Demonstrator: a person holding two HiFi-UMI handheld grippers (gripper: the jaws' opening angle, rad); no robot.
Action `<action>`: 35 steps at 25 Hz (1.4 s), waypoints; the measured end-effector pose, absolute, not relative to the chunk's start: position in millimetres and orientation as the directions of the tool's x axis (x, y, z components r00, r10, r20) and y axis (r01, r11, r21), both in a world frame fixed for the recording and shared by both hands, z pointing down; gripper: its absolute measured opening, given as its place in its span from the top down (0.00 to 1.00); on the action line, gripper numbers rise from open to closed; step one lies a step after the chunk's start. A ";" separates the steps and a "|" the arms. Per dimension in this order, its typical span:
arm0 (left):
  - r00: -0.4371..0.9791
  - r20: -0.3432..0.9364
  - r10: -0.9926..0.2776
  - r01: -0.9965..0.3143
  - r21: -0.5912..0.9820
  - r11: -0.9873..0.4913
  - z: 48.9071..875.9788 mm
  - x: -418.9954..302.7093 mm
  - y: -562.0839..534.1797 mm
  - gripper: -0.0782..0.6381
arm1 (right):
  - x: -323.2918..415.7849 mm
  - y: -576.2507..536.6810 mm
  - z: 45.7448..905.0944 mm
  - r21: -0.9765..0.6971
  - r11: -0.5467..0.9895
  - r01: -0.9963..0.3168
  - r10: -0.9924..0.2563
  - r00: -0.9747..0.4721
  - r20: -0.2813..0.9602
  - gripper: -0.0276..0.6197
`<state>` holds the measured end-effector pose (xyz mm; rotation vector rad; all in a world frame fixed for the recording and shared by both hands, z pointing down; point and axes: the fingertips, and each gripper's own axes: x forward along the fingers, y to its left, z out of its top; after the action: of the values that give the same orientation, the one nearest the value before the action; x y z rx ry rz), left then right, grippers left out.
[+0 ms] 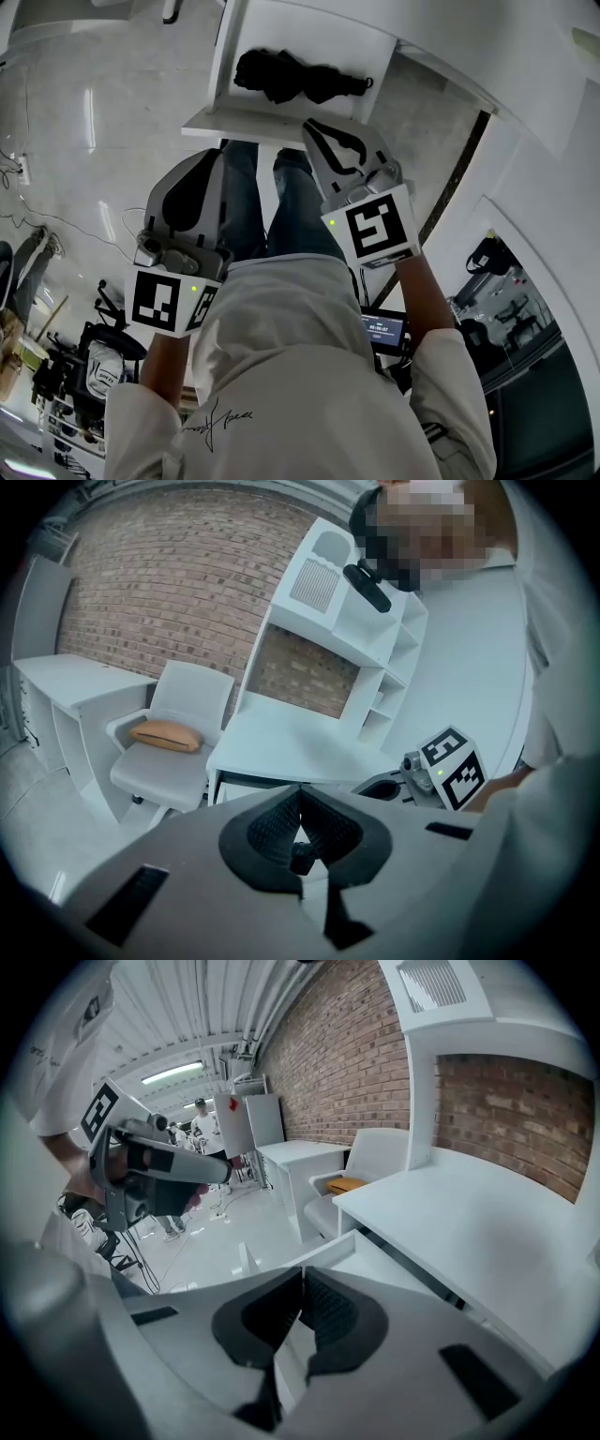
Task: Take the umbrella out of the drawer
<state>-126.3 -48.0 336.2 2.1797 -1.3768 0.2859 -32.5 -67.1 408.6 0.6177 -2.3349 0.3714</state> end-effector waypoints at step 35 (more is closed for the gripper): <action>0.437 0.516 -0.737 -0.890 0.365 -0.273 369.6 -135.4 -59.3 0.87 | -23.5 -96.1 509.1 -0.057 0.877 -0.476 -0.243 -0.544 0.803 0.91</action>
<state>-135.4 -59.3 369.6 2.0804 -1.3616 0.3245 -23.5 -96.1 509.1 0.5171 -2.1660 0.3380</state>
